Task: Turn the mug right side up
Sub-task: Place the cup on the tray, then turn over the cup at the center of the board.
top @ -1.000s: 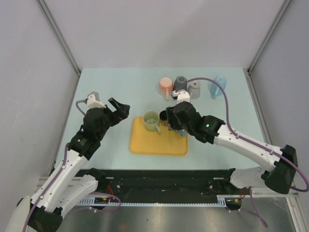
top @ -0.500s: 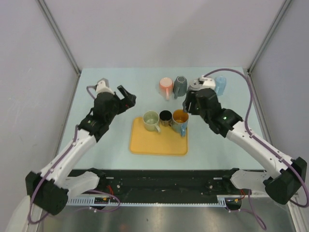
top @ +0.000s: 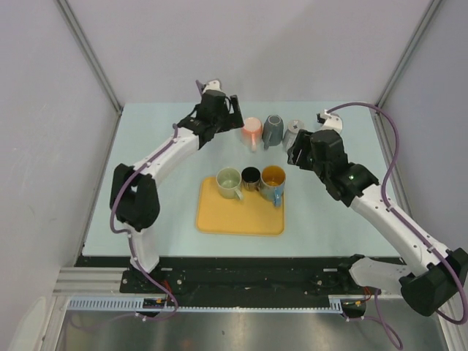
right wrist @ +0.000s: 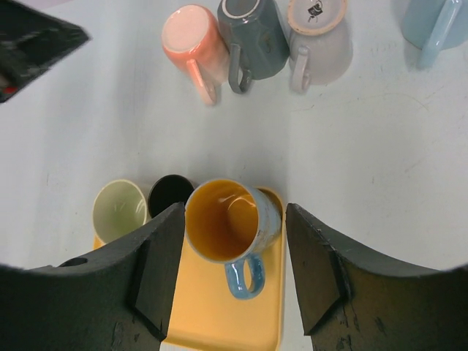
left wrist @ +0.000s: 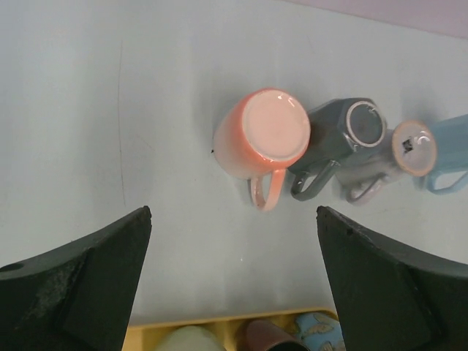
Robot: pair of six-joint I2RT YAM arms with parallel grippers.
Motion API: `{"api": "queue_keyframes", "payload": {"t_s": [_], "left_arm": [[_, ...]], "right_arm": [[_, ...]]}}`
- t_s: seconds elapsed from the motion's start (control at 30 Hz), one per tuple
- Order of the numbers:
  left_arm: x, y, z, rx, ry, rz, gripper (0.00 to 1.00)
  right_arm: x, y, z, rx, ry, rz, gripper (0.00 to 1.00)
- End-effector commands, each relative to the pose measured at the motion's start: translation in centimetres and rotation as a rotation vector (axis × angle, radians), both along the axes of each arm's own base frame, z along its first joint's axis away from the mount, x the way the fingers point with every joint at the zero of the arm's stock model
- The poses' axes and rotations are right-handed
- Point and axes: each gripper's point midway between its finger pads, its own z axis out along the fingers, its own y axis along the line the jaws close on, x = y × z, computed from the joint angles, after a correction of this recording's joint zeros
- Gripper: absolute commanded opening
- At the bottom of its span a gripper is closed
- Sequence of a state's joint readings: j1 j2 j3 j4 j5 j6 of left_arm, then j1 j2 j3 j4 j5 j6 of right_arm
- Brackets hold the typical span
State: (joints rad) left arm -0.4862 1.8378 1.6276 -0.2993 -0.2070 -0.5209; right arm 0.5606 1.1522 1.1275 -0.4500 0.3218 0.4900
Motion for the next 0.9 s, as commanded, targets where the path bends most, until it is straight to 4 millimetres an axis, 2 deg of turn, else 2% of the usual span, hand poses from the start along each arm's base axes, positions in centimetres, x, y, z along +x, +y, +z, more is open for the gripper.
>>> {"api": "queue_keyframes", "payload": {"t_s": [0.0, 0.03, 0.07, 0.1, 0.13, 0.17, 0.2, 0.23, 0.37, 0.4, 0.43, 0.5, 0.53, 0.67, 0.77, 0.83, 0.87], "left_arm": [[0.5, -1.4, -0.4, 0.078, 0.029, -0.018, 0.98], [0.8, -1.8, -0.4, 0.070, 0.027, -0.012, 0.98], [1.2, -2.2, -1.3, 0.050, 0.047, 0.001, 0.98], [1.6, -2.5, -0.9, 0.031, 0.041, 0.011, 0.98], [1.8, -2.6, -1.0, 0.010, 0.044, 0.017, 0.97], [2.2, -2.9, -1.9, 0.009, 0.058, 0.026, 0.95], [2.6, -3.3, -1.4, -0.010, 0.049, 0.027, 0.93], [2.8, -3.6, -1.7, -0.015, 0.057, 0.010, 0.91], [3.5, -5.6, -3.4, -0.021, 0.090, -0.029, 0.70], [3.9, -5.8, -4.7, 0.003, 0.119, -0.023, 0.67], [3.8, -6.1, -5.2, 0.014, 0.132, -0.022, 0.61], [3.9, -6.0, -6.6, 0.037, 0.165, -0.010, 0.61], [3.8, -6.1, -7.1, 0.044, 0.174, -0.008, 0.64], [3.7, -6.1, -8.3, 0.076, 0.183, 0.004, 0.66], [3.6, -7.1, -9.5, 0.085, 0.195, -0.007, 0.65], [3.8, -7.8, -9.2, 0.082, 0.182, -0.011, 0.64], [3.9, -8.0, -10.0, 0.090, 0.189, -0.012, 0.64]], "right_arm": [[-1.6, -0.3, 2.5, 0.040, -0.058, -0.004, 0.62], [-1.8, -0.4, 2.6, 0.037, -0.060, -0.004, 0.62], [-2.0, -0.5, 2.7, 0.038, -0.062, -0.006, 0.62], [-2.2, -0.7, 3.0, 0.040, -0.070, -0.003, 0.62], [-2.4, -0.8, 3.0, 0.036, -0.069, -0.003, 0.62], [-2.6, -1.0, 3.2, 0.036, -0.073, -0.007, 0.61], [-2.8, -1.2, 3.2, 0.031, -0.074, -0.007, 0.62], [-2.8, -1.4, 3.3, 0.028, -0.077, -0.010, 0.62], [-3.0, -1.9, 3.0, 0.009, -0.077, -0.019, 0.62], [-3.0, -2.0, 3.0, 0.007, -0.076, -0.022, 0.62], [-3.0, -2.1, 3.0, 0.005, -0.078, -0.024, 0.62], [-3.0, -2.3, 2.9, 0.002, -0.078, -0.027, 0.62], [-3.1, -2.5, 2.8, -0.002, -0.079, -0.028, 0.62], [-3.1, -2.8, 2.4, -0.001, -0.075, -0.032, 0.62], [-3.0, -2.5, 2.1, 0.010, -0.065, -0.021, 0.62], [-3.0, -2.4, 2.0, 0.016, -0.061, -0.014, 0.62], [-3.0, -2.3, 1.9, 0.017, -0.057, -0.012, 0.62]]}}
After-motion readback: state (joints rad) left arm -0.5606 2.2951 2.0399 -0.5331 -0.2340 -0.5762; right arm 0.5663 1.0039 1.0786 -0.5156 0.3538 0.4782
